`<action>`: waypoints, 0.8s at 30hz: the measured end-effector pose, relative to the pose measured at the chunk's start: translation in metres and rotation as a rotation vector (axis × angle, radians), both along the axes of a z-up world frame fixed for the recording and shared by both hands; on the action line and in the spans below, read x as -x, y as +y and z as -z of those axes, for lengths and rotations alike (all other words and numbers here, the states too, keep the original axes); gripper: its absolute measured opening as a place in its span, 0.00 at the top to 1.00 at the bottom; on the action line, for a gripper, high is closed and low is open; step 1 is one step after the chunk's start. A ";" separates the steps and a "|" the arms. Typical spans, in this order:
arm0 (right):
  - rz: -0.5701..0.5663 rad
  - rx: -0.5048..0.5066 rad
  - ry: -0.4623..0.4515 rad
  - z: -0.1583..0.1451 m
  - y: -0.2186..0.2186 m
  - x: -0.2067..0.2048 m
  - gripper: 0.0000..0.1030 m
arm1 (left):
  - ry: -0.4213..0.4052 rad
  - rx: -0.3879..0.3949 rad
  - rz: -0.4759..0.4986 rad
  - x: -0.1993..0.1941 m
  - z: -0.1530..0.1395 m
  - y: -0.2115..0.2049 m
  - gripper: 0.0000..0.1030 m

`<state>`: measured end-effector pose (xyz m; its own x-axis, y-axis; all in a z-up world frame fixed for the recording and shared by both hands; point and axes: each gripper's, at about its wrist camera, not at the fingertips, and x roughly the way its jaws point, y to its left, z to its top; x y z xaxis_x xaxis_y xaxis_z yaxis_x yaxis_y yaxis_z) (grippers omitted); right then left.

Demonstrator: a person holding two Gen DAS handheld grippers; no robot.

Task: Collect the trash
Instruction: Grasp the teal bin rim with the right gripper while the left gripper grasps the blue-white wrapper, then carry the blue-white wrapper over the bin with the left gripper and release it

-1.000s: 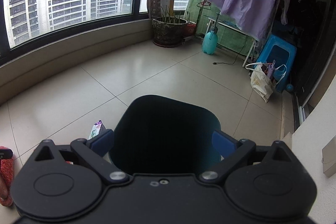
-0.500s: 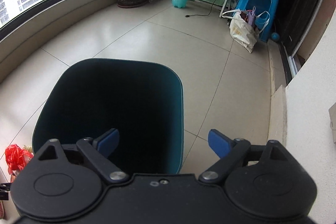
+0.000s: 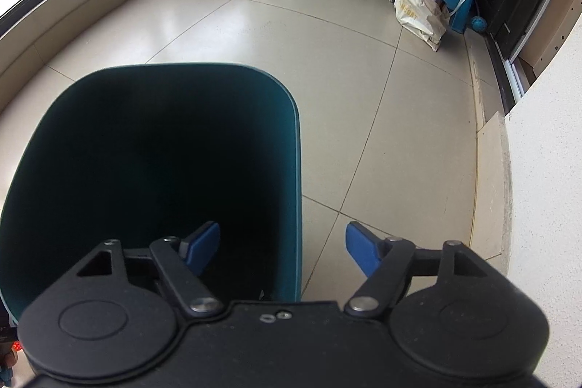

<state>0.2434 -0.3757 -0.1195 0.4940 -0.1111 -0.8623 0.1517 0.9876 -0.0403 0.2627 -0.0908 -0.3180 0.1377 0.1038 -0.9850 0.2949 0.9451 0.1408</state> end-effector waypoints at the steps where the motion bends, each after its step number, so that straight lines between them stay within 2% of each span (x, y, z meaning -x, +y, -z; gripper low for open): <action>1: 0.002 -0.005 0.016 0.004 -0.001 -0.001 0.40 | 0.004 -0.001 0.003 -0.001 0.003 0.000 0.21; 3: 0.012 -0.013 0.034 0.009 -0.003 -0.001 0.50 | -0.001 -0.011 0.006 0.000 0.007 0.000 0.21; 4: 0.016 -0.020 0.039 0.011 -0.004 -0.001 0.57 | -0.005 -0.020 0.010 0.000 0.009 -0.001 0.25; 5: 0.015 -0.029 0.044 0.012 -0.004 0.000 0.60 | -0.004 -0.027 0.014 0.000 0.011 -0.002 0.30; 7: 0.011 -0.044 0.047 0.014 -0.004 0.000 0.73 | 0.006 -0.045 0.014 0.000 0.015 -0.002 0.52; 8: 0.007 -0.047 0.048 0.014 -0.004 0.000 0.75 | 0.009 -0.059 0.015 -0.001 0.020 -0.003 0.56; 10: -0.005 -0.052 0.046 0.014 -0.003 0.002 0.86 | 0.008 -0.077 0.028 0.000 0.023 -0.005 0.65; 12: -0.006 -0.039 0.040 0.014 0.000 0.004 0.88 | 0.007 -0.079 0.033 0.002 0.024 -0.005 0.70; 15: -0.006 -0.012 0.037 0.015 0.000 0.005 0.92 | 0.013 -0.067 0.021 0.002 0.024 -0.004 0.87; 16: -0.004 0.000 0.035 0.014 0.001 0.006 0.95 | 0.009 -0.069 0.017 0.002 0.023 -0.004 0.88; 24: -0.052 -0.036 0.024 0.013 -0.006 0.012 0.96 | -0.006 0.001 -0.036 0.000 -0.010 0.013 0.94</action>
<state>0.2310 -0.3821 -0.1326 0.4775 -0.0549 -0.8769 0.1001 0.9949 -0.0078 0.2623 -0.0774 -0.3082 0.1394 0.1083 -0.9843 0.2599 0.9552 0.1419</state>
